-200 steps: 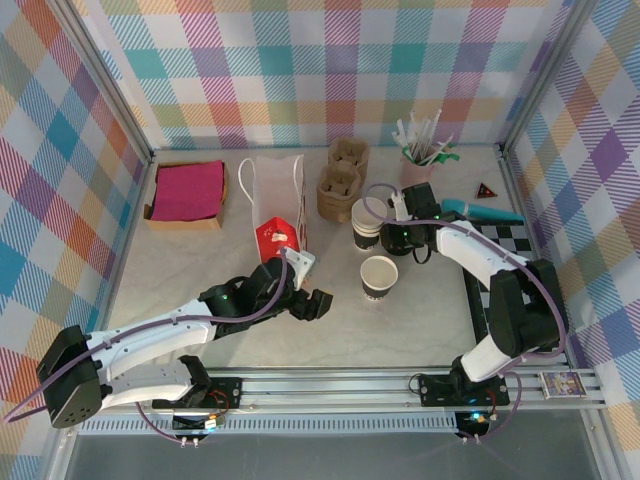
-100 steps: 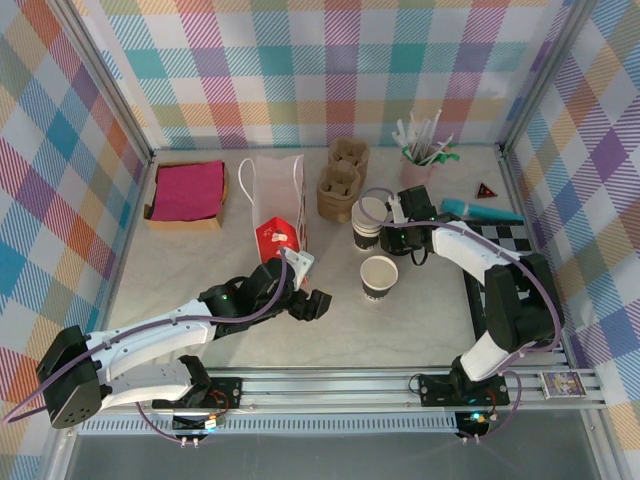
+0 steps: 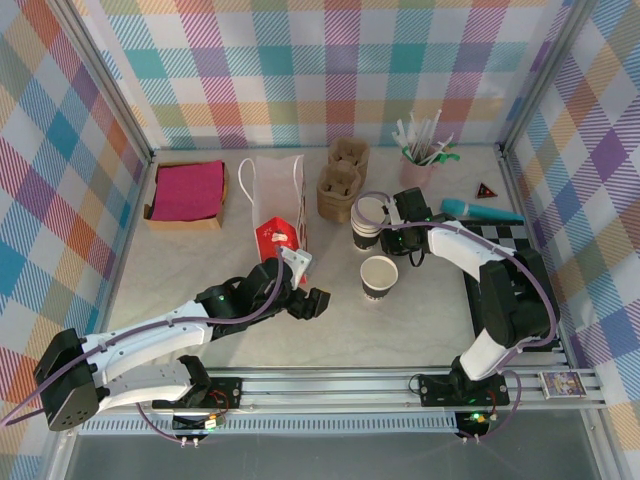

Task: Pack the takeout coffee

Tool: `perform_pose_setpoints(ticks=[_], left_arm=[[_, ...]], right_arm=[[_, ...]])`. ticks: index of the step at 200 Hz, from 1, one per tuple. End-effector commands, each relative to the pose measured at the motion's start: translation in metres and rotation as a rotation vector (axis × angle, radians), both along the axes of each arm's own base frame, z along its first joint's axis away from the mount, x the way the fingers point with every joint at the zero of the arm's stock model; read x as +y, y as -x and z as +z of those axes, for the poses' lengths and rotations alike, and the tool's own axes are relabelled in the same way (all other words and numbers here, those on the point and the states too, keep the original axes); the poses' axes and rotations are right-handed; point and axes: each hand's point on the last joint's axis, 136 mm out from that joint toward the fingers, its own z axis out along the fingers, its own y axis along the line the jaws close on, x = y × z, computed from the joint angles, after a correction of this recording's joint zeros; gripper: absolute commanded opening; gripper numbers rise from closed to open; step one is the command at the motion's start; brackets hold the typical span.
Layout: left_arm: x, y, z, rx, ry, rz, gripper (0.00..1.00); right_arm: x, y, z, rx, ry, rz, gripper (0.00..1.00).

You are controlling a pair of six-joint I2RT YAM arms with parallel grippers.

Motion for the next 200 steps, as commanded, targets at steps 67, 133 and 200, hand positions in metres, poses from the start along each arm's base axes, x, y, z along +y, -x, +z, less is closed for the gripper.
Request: perform_pose_setpoints(ticks=[67, 133, 200], left_arm=[[0.003, 0.003, 0.0, -0.002, -0.004, 0.005, 0.82], [0.003, 0.003, -0.001, 0.002, -0.009, 0.004, 0.82], [0.003, 0.003, -0.003, 0.003, -0.013, 0.004, 0.81]], right_arm=[[-0.005, -0.003, 0.011, -0.032, 0.041, -0.013, 0.23], [-0.011, -0.003, 0.018, -0.021, 0.064, -0.044, 0.22], [-0.013, -0.002, 0.03, -0.017, 0.068, -0.052, 0.15]])
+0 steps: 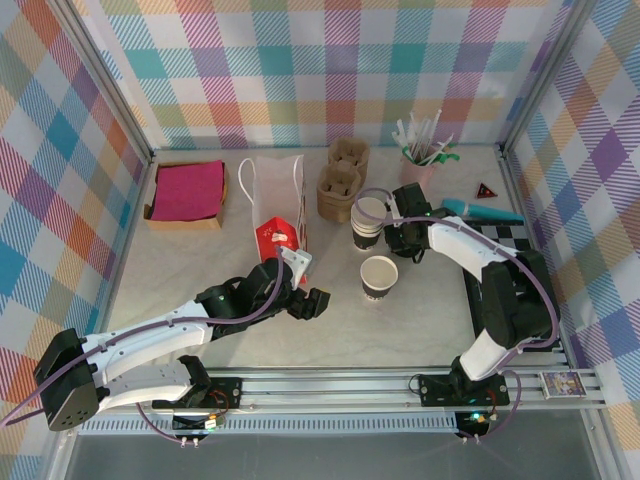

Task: Pack the takeout coffee

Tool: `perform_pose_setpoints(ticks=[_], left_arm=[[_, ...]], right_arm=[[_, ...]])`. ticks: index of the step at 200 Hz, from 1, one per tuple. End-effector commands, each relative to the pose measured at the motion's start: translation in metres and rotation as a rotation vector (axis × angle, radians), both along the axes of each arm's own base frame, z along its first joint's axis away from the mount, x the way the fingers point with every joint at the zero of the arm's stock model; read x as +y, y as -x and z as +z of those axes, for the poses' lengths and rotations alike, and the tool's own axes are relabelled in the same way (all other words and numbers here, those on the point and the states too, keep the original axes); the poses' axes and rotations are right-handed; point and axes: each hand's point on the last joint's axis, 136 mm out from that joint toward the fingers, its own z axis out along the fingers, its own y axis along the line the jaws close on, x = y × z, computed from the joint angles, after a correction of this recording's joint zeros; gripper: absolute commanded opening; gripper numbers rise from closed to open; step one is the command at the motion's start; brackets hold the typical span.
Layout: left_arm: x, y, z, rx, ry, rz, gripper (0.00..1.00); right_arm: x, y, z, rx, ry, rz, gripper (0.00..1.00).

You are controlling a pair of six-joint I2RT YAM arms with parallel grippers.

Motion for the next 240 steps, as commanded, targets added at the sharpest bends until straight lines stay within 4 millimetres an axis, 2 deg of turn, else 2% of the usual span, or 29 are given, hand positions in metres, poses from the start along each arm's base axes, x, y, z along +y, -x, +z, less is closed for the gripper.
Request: perform_pose_setpoints(ticks=[1, 70, 105, 171, 218, 240], left_arm=[[0.003, 0.003, -0.002, 0.001, -0.012, 0.003, 0.81], [0.004, 0.004, -0.005, 0.006, -0.024, 0.001, 0.82], [0.004, 0.003, -0.004, 0.001, -0.022, 0.005, 0.82], [0.006, 0.003, -0.005, 0.0, -0.024, 0.007, 0.81], [0.007, 0.004, -0.006, 0.001, -0.025, 0.007, 0.81], [0.008, 0.005, -0.007, 0.001, -0.025, 0.008, 0.82]], right_arm=[[0.0, 0.0, 0.017, -0.022, -0.002, -0.013, 0.15], [-0.005, 0.0, 0.013, -0.013, 0.019, -0.042, 0.28], [-0.007, -0.002, 0.016, -0.03, 0.025, -0.043, 0.27], [-0.005, -0.003, 0.008, -0.009, 0.025, -0.044, 0.17], [-0.008, -0.003, 0.011, -0.022, 0.033, -0.059, 0.26], [-0.009, -0.004, 0.011, -0.026, 0.035, -0.058, 0.27]])
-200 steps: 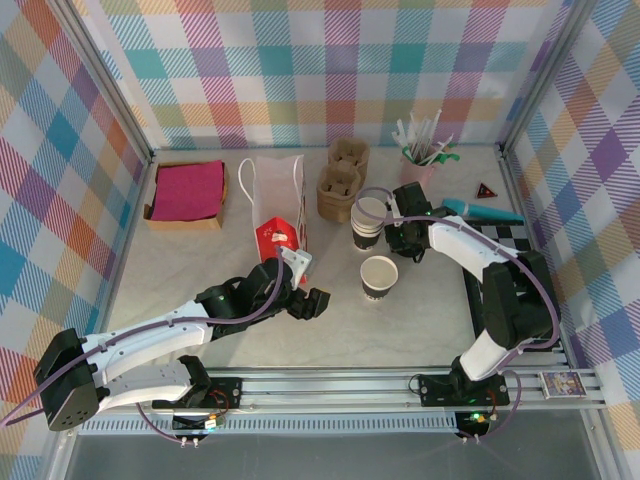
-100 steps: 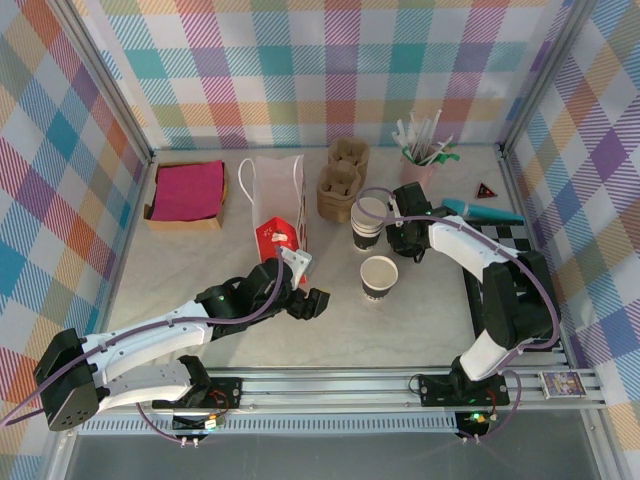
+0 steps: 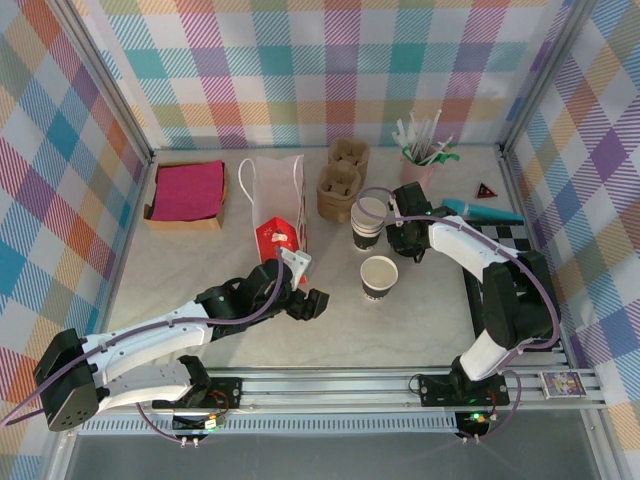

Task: Pack the takeout coffee

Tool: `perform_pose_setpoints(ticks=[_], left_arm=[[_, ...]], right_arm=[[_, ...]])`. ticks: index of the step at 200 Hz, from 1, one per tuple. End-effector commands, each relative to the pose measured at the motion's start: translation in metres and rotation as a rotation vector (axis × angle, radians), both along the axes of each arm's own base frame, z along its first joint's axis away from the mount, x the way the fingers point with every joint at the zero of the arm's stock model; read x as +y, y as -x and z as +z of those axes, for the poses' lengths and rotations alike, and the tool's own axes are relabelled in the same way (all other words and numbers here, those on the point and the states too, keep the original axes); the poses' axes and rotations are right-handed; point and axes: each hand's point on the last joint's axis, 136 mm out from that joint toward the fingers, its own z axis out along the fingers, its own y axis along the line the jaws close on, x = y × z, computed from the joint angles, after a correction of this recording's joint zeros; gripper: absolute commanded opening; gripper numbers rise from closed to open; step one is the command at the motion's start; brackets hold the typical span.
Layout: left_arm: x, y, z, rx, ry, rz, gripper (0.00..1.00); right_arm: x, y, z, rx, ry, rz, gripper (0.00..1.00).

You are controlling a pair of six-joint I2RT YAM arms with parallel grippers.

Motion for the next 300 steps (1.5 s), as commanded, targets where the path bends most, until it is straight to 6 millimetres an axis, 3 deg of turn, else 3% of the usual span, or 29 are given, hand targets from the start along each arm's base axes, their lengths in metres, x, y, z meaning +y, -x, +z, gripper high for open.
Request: perform_pose_setpoints(ticks=[1, 112, 178, 243, 300], left_arm=[[0.005, 0.004, -0.002, -0.004, -0.011, 0.002, 0.82], [0.01, 0.005, -0.002, -0.009, -0.011, 0.015, 0.82], [0.01, 0.005, -0.002, -0.013, -0.011, 0.015, 0.82], [0.012, 0.005, -0.002, -0.016, -0.005, 0.019, 0.82], [0.01, 0.005, 0.002, -0.02, 0.011, 0.016, 0.82]], right_arm=[[0.001, -0.005, 0.01, -0.029, -0.002, -0.012, 0.27], [0.006, -0.008, 0.0, 0.001, -0.009, 0.001, 0.25], [0.007, -0.006, 0.004, -0.002, -0.018, 0.005, 0.12], [0.007, -0.003, 0.021, -0.009, -0.029, 0.006, 0.07], [0.007, 0.007, 0.065, -0.063, -0.071, 0.006, 0.07]])
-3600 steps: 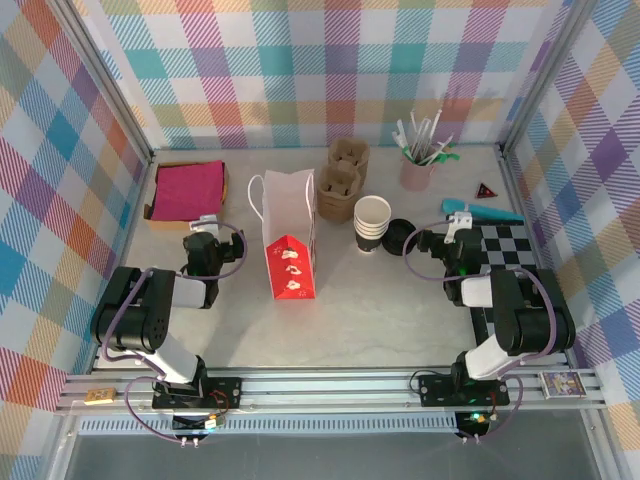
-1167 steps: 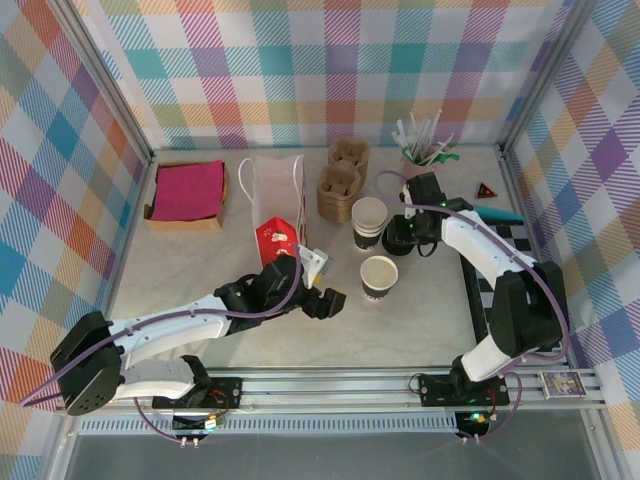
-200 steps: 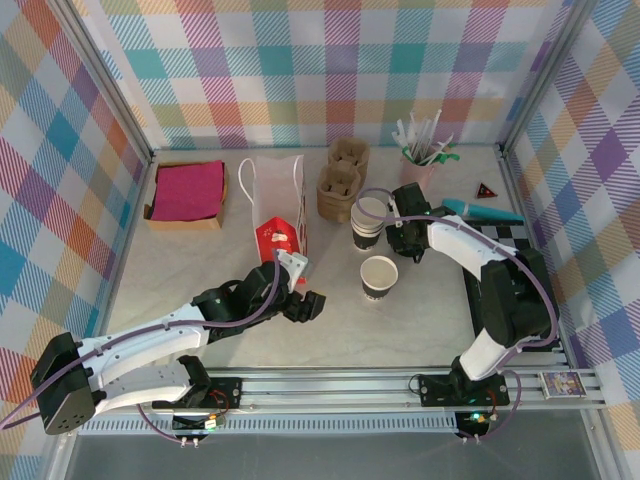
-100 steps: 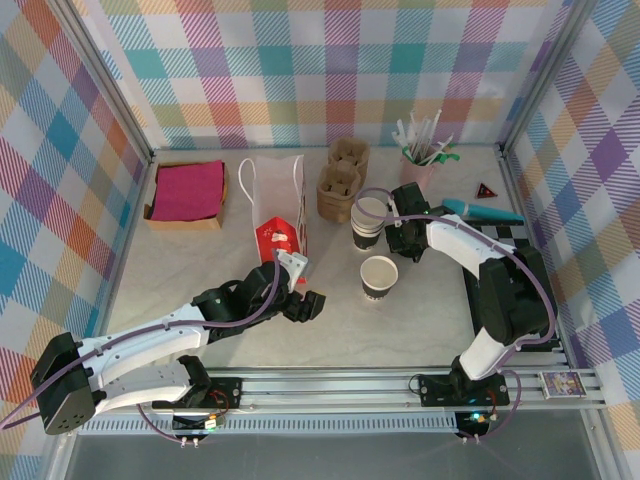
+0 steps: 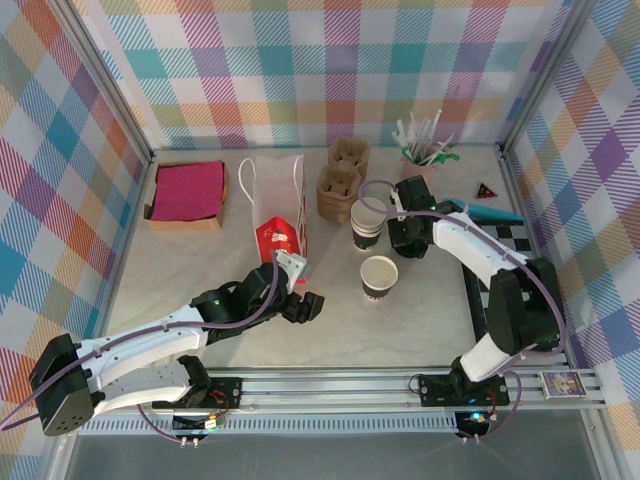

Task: Pack the takeout coffee

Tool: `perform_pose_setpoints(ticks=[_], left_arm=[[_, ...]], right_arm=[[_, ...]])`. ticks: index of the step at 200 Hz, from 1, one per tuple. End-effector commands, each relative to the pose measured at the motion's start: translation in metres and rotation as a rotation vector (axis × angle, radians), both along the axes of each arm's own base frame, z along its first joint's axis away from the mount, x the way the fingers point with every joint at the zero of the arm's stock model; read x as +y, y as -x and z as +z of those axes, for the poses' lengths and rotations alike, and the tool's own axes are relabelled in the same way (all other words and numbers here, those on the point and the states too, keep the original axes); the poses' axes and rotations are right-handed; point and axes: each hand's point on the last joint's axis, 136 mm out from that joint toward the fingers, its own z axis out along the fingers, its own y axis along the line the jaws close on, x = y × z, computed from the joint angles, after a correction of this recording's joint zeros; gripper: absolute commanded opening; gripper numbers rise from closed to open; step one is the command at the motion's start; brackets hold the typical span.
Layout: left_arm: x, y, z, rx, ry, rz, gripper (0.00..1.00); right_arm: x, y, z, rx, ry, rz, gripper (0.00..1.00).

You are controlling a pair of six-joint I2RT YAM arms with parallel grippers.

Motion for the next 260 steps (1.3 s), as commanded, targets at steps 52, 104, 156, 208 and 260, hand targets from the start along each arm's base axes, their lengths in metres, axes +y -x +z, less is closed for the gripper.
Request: perform_pose_setpoints(ticks=[52, 104, 156, 208, 260], left_arm=[[-0.009, 0.009, 0.042, -0.023, 0.16, -0.025, 0.82], [-0.025, 0.024, 0.111, -0.034, 0.416, -0.101, 0.85], [-0.034, 0.035, 0.189, -0.088, 0.724, -0.172, 0.91], [-0.035, 0.049, 0.26, -0.13, 0.996, -0.264, 1.0], [-0.044, 0.063, 0.328, -0.119, 1.239, -0.422, 1.0]], right_arm=[[0.012, 0.044, 0.098, -0.125, -0.221, 0.033, 0.05], [0.039, 0.107, 0.185, -0.217, -0.571, 0.177, 0.04], [0.069, 0.174, 0.288, -0.298, -0.995, 0.403, 0.05], [0.079, 0.211, 0.37, -0.351, -1.26, 0.598, 0.04], [0.08, 0.232, 0.437, -0.384, -1.465, 0.751, 0.04]])
